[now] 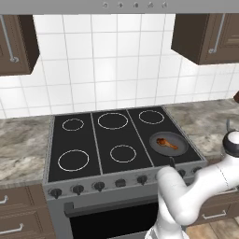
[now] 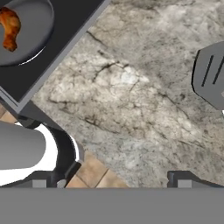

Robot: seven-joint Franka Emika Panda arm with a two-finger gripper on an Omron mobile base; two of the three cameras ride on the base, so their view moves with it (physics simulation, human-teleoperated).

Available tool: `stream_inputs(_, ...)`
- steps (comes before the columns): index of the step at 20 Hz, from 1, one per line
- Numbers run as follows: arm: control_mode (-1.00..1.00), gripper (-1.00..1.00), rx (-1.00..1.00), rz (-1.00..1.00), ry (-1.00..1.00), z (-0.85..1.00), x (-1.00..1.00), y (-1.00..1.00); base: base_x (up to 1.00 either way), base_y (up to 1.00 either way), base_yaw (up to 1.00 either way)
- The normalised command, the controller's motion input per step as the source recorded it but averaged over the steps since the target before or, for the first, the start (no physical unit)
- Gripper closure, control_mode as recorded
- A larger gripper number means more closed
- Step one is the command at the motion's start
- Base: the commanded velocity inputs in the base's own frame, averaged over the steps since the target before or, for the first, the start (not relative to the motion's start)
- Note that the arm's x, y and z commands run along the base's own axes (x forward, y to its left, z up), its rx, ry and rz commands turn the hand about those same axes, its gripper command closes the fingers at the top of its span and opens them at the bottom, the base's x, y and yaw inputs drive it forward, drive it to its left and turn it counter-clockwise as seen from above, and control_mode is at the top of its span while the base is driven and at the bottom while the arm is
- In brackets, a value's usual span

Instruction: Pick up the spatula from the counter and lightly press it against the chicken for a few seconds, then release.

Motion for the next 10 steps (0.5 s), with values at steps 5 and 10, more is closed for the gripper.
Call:
stream_inputs(5,-1.00,-1.00,0.00,0.01,0.00,0.00,0.15,-0.16,0.00,0.00,0.00)
stream_inputs(10,-1.00,-1.00,-0.02,0.00,0.00,0.00,0.09,-0.14,0.00,0.00,0.00)
